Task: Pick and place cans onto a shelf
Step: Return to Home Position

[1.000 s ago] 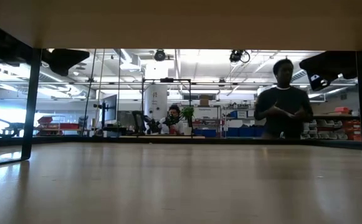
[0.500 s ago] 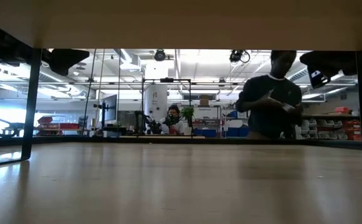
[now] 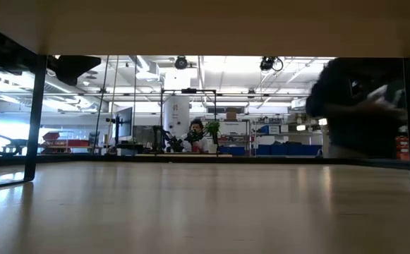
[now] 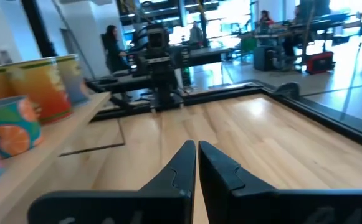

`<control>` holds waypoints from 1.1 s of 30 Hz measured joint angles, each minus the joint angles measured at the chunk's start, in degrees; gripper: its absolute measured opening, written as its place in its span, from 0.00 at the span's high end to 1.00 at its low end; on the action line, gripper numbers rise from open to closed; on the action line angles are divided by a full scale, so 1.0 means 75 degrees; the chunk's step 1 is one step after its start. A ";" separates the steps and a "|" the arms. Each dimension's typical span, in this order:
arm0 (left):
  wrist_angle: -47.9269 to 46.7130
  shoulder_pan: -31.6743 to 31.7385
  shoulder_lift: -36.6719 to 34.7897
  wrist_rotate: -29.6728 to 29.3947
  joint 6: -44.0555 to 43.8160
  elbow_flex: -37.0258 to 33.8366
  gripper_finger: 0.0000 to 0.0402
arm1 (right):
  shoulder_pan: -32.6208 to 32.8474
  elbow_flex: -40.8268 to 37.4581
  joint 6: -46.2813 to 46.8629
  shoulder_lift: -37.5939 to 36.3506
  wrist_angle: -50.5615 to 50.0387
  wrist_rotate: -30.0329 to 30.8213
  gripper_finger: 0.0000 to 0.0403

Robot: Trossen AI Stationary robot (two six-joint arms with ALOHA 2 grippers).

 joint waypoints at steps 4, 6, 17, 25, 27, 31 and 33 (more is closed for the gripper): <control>-0.0001 -0.0266 0.0000 -0.0009 -0.0001 0.0000 0.21 | -0.0267 0.0000 0.0000 -0.0003 0.0001 0.0002 0.94; -0.0002 -0.0492 0.0000 -0.0009 -0.0001 0.0000 0.21 | -0.0283 0.0000 0.0000 -0.0003 0.0001 0.0000 0.94; -0.0005 -0.1050 0.0012 0.0000 -0.0003 -0.0003 0.21 | -0.0271 0.0000 0.0000 0.0000 0.0004 -0.0003 0.94; -0.0006 -0.1047 0.0029 -0.0001 -0.0003 -0.0003 0.21 | -0.0271 -0.0003 0.0000 0.0000 0.0007 -0.0003 0.94; -0.0005 -0.1047 0.0029 0.0000 0.0000 -0.0003 0.21 | -0.0271 -0.0003 0.0000 0.0000 0.0007 -0.0003 0.94; -0.0007 -0.1047 0.0031 -0.0002 0.0000 -0.0003 0.21 | -0.0271 -0.0003 0.0000 0.0000 0.0007 -0.0003 0.94; -0.0007 -0.1047 0.0032 -0.0001 -0.0003 -0.0003 0.21 | -0.0271 -0.0003 0.0000 0.0000 0.0007 -0.0003 0.94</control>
